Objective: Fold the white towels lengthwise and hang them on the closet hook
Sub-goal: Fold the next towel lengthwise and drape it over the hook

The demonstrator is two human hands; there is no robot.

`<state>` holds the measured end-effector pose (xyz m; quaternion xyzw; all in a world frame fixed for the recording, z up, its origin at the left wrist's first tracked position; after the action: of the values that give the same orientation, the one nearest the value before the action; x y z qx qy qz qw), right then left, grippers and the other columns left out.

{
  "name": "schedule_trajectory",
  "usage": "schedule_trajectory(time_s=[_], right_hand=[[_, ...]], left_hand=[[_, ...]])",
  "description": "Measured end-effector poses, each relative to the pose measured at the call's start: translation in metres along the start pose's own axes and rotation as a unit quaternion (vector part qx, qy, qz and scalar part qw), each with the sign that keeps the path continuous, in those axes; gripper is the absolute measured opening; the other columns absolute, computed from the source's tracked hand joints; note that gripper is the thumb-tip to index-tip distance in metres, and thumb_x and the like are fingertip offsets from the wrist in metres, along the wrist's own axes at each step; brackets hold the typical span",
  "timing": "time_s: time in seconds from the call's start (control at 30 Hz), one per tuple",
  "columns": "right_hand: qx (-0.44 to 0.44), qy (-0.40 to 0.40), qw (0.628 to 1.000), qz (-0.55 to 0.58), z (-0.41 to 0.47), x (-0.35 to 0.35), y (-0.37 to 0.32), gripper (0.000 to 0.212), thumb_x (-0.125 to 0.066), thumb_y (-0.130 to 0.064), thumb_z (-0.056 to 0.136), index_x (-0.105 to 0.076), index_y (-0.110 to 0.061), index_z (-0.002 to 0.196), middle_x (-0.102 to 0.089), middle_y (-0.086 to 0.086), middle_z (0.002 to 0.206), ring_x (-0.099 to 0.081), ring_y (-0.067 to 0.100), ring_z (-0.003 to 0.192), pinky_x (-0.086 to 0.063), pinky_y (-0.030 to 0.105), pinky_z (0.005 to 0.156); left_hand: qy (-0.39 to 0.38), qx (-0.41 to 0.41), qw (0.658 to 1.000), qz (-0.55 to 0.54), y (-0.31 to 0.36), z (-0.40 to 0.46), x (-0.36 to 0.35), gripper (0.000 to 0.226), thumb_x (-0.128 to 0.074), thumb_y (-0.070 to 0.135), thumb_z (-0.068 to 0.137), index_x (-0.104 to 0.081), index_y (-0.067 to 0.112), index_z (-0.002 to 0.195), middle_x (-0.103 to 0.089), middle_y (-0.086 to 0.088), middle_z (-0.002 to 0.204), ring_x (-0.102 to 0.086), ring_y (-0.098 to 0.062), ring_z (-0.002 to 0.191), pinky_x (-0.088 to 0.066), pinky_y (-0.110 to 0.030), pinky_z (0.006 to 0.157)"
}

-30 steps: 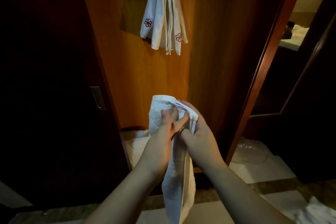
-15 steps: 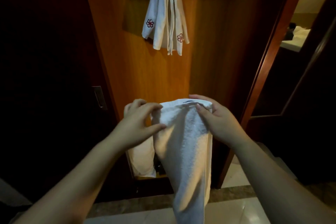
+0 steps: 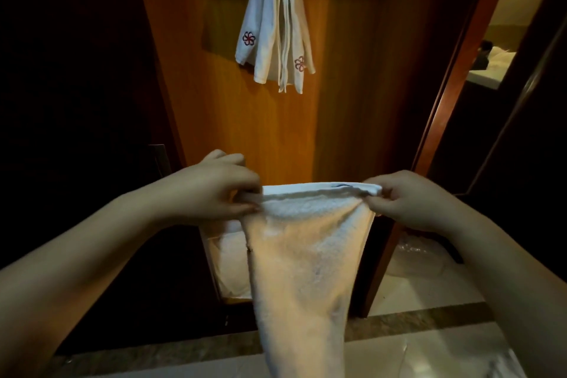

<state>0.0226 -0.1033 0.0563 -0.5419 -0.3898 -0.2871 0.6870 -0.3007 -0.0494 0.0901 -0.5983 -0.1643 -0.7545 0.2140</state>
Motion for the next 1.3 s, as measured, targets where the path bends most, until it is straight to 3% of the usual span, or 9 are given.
schedule_trajectory(time_s=[0.1, 0.27, 0.47, 0.57, 0.7, 0.8, 0.87, 1.1, 1.3], right_hand=[[0.002, 0.017, 1.0, 0.0, -0.003, 0.004, -0.002, 0.025, -0.063, -0.022, 0.093, -0.069, -0.046, 0.096, -0.071, -0.015, 0.092, -0.063, 0.0, 0.086, -0.053, 0.028, 0.076], [0.013, 0.023, 1.0, 0.002, 0.0, -0.004, -0.008, 0.021, -0.057, -0.021, 0.093, -0.074, -0.032, 0.096, -0.072, -0.005, 0.088, -0.065, 0.01, 0.082, -0.057, 0.043, 0.076], [0.023, 0.031, 0.998, 0.04, 0.006, -0.015, -0.011, 0.022, -0.055, -0.02, 0.094, -0.076, -0.027, 0.096, -0.072, -0.002, 0.089, -0.064, 0.014, 0.085, -0.055, 0.048, 0.081], [-0.002, 0.102, 0.988, 0.118, 0.004, -0.015, -0.012, 0.025, -0.048, -0.033, 0.085, -0.073, -0.039, 0.086, -0.069, -0.017, 0.09, -0.061, 0.001, 0.085, -0.048, 0.031, 0.071], [-0.004, 0.242, 0.934, 0.262, 0.006, -0.022, -0.024, 0.03, -0.049, -0.036, 0.081, -0.072, -0.055, 0.087, -0.071, -0.024, 0.079, -0.064, -0.008, 0.071, -0.045, 0.008, 0.058], [-0.022, 0.313, 0.874, 0.371, 0.01, -0.031, -0.032, 0.027, -0.051, -0.043, 0.078, -0.077, -0.04, 0.086, -0.072, -0.013, 0.072, -0.065, -0.001, 0.065, -0.048, 0.015, 0.056], [-0.032, 0.352, 0.854, 0.381, 0.01, -0.037, -0.035, 0.029, -0.049, -0.042, 0.08, -0.076, -0.036, 0.085, -0.068, -0.013, 0.068, -0.062, 0.0, 0.063, -0.047, 0.017, 0.055], [-0.067, 0.439, 0.818, 0.367, -0.006, -0.05, -0.03, 0.027, -0.046, -0.04, 0.087, -0.071, -0.031, 0.085, -0.063, -0.01, 0.067, -0.057, 0.001, 0.06, -0.044, 0.015, 0.049], [-0.082, 0.468, 0.808, 0.348, -0.02, -0.054, -0.031, 0.026, -0.045, -0.041, 0.087, -0.07, -0.038, 0.081, -0.064, -0.013, 0.065, -0.057, -0.004, 0.059, -0.043, 0.011, 0.049]], left_hand=[[0.039, 0.066, 0.996, -0.054, 0.007, 0.0, 0.004, 0.022, -0.066, 0.039, 0.091, -0.05, 0.04, 0.106, -0.049, 0.018, 0.09, -0.044, -0.002, 0.089, -0.031, -0.022, 0.081], [0.029, 0.162, 0.981, 0.106, 0.013, 0.008, -0.006, 0.061, -0.057, 0.046, 0.095, -0.034, 0.028, 0.148, -0.059, 0.007, 0.121, -0.048, -0.016, 0.108, -0.034, -0.034, 0.087], [0.006, 0.176, 0.974, 0.146, 0.007, 0.006, -0.015, 0.012, -0.058, 0.044, 0.091, -0.053, 0.036, 0.084, -0.028, 0.01, 0.096, -0.022, -0.012, 0.091, -0.021, -0.032, 0.074], [0.053, 0.213, 0.968, -0.118, -0.007, -0.001, -0.02, 0.017, -0.062, 0.047, 0.078, -0.055, 0.032, 0.078, -0.045, 0.01, 0.107, -0.04, -0.014, 0.097, -0.038, -0.032, 0.078], [0.215, 0.233, 0.782, -0.537, -0.001, -0.003, -0.04, 0.01, -0.07, 0.036, 0.075, -0.066, 0.027, 0.075, -0.063, 0.007, 0.076, -0.061, -0.008, 0.071, -0.048, -0.022, 0.063], [0.335, 0.242, 0.646, -0.642, 0.017, 0.007, -0.062, 0.006, -0.067, 0.031, 0.083, -0.07, 0.033, 0.077, -0.066, 0.007, 0.075, -0.06, -0.008, 0.064, -0.047, -0.018, 0.054], [0.383, 0.262, 0.617, -0.636, 0.033, 0.016, -0.073, 0.007, -0.063, 0.04, 0.087, -0.069, 0.037, 0.083, -0.067, 0.007, 0.077, -0.06, -0.009, 0.064, -0.049, -0.023, 0.055], [0.48, 0.275, 0.703, -0.446, 0.067, 0.026, -0.078, 0.011, -0.049, 0.051, 0.096, -0.057, 0.045, 0.092, -0.063, -0.006, 0.103, -0.062, -0.022, 0.093, -0.051, -0.039, 0.08], [0.491, 0.263, 0.75, -0.355, 0.069, 0.024, -0.068, 0.017, -0.047, 0.041, 0.098, -0.053, 0.057, 0.093, -0.061, 0.017, 0.091, -0.057, 0.001, 0.083, -0.043, -0.016, 0.07]])
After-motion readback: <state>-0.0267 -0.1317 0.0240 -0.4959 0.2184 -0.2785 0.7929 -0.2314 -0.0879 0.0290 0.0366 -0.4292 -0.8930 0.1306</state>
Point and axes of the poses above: each hand's wrist, its own z-axis towards the middle knuckle, its own x-axis out of the back of the hand, y = z × x, the point moved 1 cm from there along z, towards the middle knuckle
